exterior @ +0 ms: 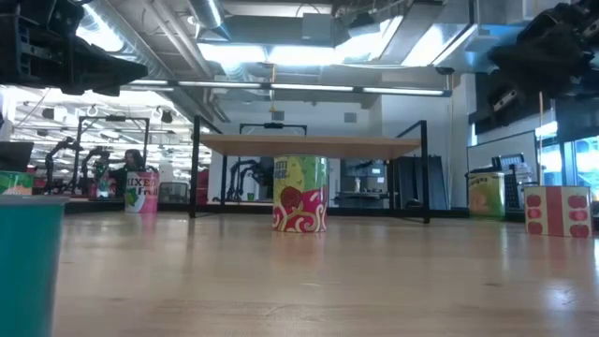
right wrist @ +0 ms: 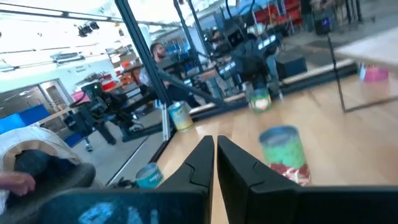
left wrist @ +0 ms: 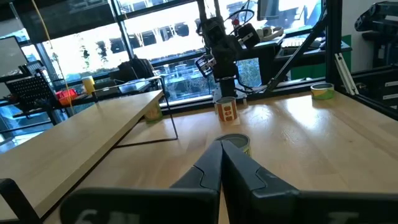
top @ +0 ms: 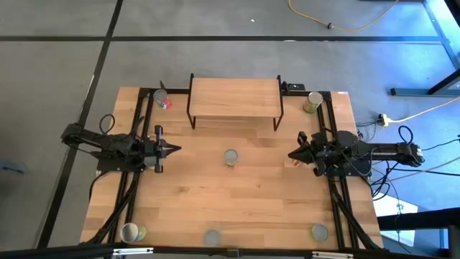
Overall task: Pick and place cans onto a shelf
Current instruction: Put the canned oranges on the shelf
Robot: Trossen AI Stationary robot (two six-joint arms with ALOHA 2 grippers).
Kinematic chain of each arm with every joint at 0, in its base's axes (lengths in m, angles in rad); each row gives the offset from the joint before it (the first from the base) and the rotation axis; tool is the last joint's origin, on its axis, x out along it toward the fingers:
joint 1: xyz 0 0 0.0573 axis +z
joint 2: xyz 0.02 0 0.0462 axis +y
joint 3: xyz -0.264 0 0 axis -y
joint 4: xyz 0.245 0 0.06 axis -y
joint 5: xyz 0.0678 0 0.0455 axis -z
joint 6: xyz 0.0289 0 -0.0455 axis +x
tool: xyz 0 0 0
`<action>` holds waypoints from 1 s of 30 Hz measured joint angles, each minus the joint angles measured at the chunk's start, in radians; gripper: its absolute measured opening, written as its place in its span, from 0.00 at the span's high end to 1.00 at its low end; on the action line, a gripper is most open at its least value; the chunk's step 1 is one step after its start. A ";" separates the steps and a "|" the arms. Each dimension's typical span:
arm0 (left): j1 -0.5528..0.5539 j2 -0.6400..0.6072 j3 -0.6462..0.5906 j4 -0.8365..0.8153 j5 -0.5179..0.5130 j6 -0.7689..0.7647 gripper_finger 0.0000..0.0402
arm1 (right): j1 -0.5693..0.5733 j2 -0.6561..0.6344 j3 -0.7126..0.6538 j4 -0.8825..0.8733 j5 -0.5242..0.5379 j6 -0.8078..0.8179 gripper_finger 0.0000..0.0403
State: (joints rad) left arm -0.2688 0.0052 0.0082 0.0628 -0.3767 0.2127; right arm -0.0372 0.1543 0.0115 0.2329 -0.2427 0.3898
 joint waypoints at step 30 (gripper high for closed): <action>0.000 0.000 0.000 0.000 -0.007 0.007 1.00 | 0.000 0.511 1.052 -1.373 0.822 0.328 0.99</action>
State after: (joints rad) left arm -0.2687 0.0055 0.0080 0.0630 -0.3832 0.2193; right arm -0.0374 0.6655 1.0633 -1.1403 0.5793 0.7181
